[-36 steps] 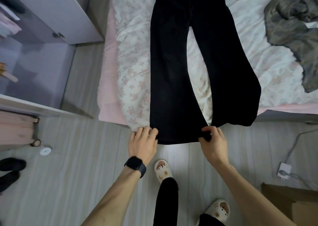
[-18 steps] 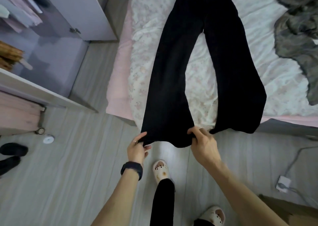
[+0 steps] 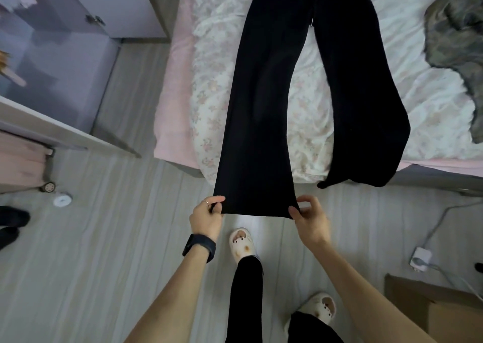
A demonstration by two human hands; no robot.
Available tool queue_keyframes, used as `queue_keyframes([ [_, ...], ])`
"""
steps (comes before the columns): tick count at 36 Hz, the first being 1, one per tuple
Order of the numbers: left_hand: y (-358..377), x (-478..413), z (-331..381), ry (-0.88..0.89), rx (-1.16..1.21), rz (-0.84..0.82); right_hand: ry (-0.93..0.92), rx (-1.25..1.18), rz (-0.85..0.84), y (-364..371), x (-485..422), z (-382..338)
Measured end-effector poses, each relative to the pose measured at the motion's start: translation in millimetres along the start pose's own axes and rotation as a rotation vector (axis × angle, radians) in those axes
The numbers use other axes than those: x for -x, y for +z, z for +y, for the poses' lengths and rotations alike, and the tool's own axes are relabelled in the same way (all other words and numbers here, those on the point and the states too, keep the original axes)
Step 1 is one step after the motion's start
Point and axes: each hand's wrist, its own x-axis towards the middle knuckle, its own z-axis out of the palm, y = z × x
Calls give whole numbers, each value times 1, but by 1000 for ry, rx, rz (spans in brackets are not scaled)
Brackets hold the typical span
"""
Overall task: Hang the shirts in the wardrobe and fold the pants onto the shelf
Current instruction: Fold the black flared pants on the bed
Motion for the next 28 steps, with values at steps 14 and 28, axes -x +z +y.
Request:
queue_keyframes([
  [14, 9, -49, -28, -119, -521, -270, 290, 430, -408, 26, -34, -1],
  [28, 118, -31, 125, 279, -478, -510, 174, 230, 14, -148, -78, -49],
])
